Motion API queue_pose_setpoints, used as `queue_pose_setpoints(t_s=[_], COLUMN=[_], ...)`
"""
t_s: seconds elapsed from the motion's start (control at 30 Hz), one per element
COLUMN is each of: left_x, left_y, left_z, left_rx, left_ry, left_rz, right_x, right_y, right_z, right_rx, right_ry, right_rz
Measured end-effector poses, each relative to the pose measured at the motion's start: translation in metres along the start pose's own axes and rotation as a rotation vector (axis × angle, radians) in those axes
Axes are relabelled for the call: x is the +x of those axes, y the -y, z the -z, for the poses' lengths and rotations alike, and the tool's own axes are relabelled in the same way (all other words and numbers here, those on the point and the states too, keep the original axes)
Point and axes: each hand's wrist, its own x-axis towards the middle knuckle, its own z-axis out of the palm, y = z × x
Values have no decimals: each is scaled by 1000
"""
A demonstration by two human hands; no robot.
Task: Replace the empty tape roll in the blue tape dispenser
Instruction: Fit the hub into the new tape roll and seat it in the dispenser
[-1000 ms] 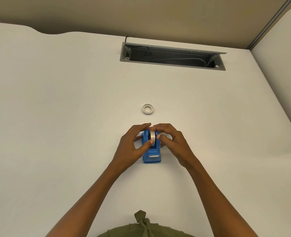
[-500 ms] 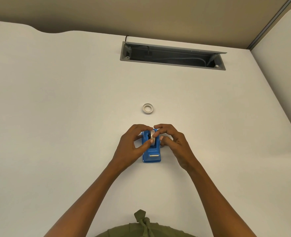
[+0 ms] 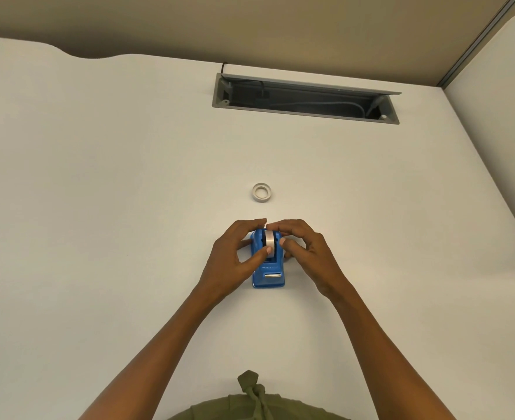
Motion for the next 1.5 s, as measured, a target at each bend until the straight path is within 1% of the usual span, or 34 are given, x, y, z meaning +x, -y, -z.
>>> queue_pose_setpoints(t_s=[0.17,0.33,0.7,1.17,1.3,1.43,1.5], left_x=[0,1,1,-1,0,0,0], left_y=[-3,-3,-2,0,-3,-5,-5], left_z=[1,1,2,2,1,2,3], left_rx=[-15,31,75,-44,-32,-5,-2], left_ry=[-1,7,2,21,15,20,21], left_rz=[-19,-31,-20,-5,-10,-28,-34], right_x=[0,-6,-8,-2,-2,-5,-8], right_y=[1,0,1,0,-3,-7,-7], right_z=[0,3,2,-2,-2,3,4], right_rx=[41,168,109,59,95,198,179], right_ry=[-3,11,18,14,20,52,48], right_rz=[-28,-31,19,-26,-42,-26,-18])
